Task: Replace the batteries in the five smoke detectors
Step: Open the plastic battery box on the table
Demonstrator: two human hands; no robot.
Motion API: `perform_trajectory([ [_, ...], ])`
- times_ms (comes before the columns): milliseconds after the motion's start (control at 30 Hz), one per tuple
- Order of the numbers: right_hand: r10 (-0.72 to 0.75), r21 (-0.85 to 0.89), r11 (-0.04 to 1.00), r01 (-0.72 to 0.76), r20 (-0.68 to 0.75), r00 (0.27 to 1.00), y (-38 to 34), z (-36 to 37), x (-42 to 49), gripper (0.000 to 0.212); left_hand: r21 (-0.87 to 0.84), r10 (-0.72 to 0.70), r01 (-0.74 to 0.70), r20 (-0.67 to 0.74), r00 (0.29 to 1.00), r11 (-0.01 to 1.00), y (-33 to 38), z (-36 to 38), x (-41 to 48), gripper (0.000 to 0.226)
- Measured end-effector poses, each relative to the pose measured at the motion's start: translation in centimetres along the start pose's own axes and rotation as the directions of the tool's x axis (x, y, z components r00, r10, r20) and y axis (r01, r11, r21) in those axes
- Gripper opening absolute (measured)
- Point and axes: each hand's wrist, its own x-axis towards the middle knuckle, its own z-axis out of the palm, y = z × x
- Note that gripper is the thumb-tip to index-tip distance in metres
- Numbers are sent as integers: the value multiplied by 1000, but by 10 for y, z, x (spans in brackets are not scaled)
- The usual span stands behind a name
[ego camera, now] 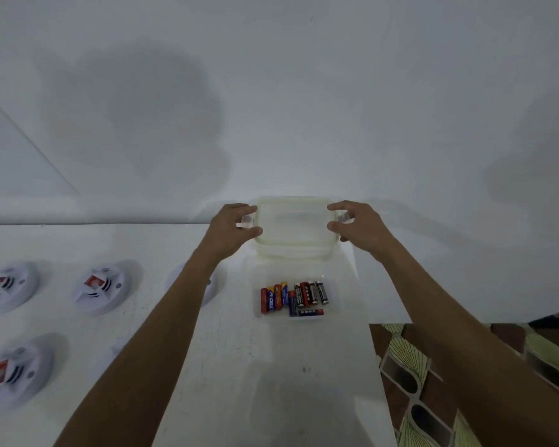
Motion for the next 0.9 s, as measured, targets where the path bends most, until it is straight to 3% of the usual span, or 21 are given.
perform_trajectory([
  [300, 76, -327, 944, -41, 93, 993, 51, 39, 35, 51, 254, -21, -13, 128, 992, 967, -47, 38, 24, 59],
  [433, 85, -425, 905, -40, 89, 992, 61, 43, 30, 52, 343, -30, -25, 156, 987, 939, -55, 37, 24, 73],
  [600, -40, -389, 921, 31, -14, 999, 59, 40, 16, 53, 351, 55, -85, 93, 994, 933, -61, 32, 14, 74],
  [700, -101, -286, 955, 73, -85, 991, 55, 37, -7, 46, 265, 119, -118, 11, 993, 957, -54, 30, -11, 57],
  [900, -117, -156, 982, 108, -50, 992, 49, 37, -86, 39, 164, 153, -143, -52, 987, 976, -39, 26, -95, 47],
])
